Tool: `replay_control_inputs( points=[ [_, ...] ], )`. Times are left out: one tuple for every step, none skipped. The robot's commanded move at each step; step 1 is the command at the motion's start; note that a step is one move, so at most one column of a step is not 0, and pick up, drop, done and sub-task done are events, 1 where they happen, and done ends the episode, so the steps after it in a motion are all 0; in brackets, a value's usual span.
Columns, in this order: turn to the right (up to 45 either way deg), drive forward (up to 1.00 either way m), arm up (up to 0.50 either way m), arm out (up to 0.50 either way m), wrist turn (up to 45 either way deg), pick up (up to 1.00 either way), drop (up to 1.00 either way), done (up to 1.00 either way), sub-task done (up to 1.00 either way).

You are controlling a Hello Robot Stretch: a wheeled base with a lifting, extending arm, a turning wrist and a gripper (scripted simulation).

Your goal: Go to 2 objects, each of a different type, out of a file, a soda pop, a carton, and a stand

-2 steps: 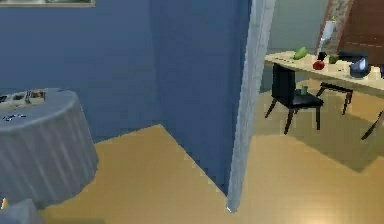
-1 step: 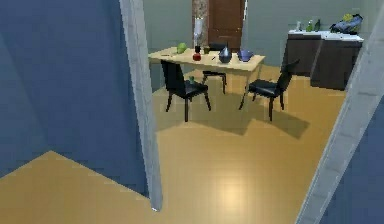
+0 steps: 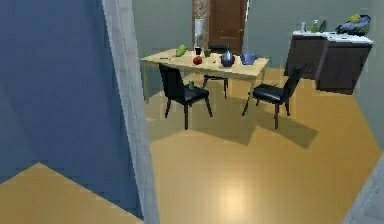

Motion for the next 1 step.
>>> replay_control_inputs(
  points=[
    [12.0, 0.00, 0.00, 0.00, 0.0, 0.00, 0.00, 0.00, 0.00]
  ],
)
